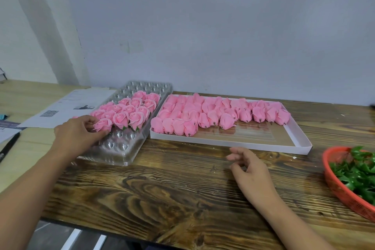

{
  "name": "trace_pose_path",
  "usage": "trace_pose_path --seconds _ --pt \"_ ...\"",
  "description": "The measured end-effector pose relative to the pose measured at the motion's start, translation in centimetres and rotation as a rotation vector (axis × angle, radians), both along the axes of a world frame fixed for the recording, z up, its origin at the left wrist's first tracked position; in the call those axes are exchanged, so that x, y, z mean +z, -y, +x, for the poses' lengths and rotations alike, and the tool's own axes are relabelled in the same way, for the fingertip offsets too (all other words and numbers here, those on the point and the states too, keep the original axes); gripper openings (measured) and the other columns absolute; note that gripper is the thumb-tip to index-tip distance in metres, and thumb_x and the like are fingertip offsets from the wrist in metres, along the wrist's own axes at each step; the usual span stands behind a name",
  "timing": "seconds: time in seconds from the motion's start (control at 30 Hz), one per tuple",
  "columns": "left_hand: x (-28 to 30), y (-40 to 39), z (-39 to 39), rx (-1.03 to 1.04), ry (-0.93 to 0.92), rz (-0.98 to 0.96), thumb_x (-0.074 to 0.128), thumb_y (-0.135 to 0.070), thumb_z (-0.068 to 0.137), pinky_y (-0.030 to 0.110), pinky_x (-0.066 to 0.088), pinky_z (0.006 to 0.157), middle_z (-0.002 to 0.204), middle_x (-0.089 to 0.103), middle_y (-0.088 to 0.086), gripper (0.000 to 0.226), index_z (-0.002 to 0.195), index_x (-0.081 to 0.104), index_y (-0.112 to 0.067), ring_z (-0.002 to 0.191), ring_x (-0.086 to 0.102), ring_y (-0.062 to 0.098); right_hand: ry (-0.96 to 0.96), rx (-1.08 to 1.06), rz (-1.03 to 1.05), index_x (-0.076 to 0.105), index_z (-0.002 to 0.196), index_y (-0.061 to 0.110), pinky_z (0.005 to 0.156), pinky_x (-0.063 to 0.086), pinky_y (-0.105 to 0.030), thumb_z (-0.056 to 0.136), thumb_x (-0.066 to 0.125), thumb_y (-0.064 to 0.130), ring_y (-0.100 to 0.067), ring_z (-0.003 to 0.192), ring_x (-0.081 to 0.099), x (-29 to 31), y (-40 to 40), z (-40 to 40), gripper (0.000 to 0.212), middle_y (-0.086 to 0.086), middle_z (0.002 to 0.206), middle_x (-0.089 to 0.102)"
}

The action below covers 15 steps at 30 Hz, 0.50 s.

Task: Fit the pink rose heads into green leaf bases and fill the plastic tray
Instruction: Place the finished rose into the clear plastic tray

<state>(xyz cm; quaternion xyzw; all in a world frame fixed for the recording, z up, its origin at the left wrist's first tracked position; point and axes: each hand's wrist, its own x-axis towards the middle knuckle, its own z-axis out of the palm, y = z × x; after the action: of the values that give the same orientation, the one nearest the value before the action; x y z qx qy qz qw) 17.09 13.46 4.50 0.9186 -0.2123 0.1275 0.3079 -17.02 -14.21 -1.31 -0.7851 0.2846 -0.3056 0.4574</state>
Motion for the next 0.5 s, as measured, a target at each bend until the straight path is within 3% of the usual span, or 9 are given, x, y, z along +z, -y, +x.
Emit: trace_pose_path --seconds 0.13,0.37,0.5 --pt "-0.28 0.00 -0.11 0.004 -0.096 -0.055 0.089 -0.037 0.076 0.036 0.044 0.082 0.097 0.073 0.012 0.058 0.121 0.070 -0.006 0.095 0.066 0.030 -0.001 0.006 0.008 0.060 0.110 0.034 0.065 0.043 -0.003 0.087 0.058 -0.004 0.001 0.082 0.062 -0.06 0.03 -0.05 0.044 0.011 0.096 0.069" --pt "-0.34 -0.02 0.12 0.019 -0.205 -0.111 0.091 -0.032 0.074 0.034 0.042 0.079 0.091 0.065 0.004 0.060 0.123 0.068 -0.007 0.086 0.058 0.023 -0.003 0.000 -0.003 0.059 0.108 0.037 0.065 0.043 -0.003 0.087 0.059 -0.003 0.001 0.084 0.062 -0.13 0.12 -0.04 0.045 0.011 0.096 0.069" --pt "-0.07 0.01 0.08 -0.027 -0.231 -0.145 0.091 -0.029 0.074 0.034 0.043 0.076 0.090 0.066 -0.001 0.048 0.114 0.066 -0.019 0.082 0.060 0.017 -0.007 -0.001 -0.001 0.058 0.105 0.042 0.070 0.044 -0.004 0.087 0.059 -0.002 0.002 0.086 0.062 -0.18 0.15 -0.05 0.047 0.012 0.095 0.070"
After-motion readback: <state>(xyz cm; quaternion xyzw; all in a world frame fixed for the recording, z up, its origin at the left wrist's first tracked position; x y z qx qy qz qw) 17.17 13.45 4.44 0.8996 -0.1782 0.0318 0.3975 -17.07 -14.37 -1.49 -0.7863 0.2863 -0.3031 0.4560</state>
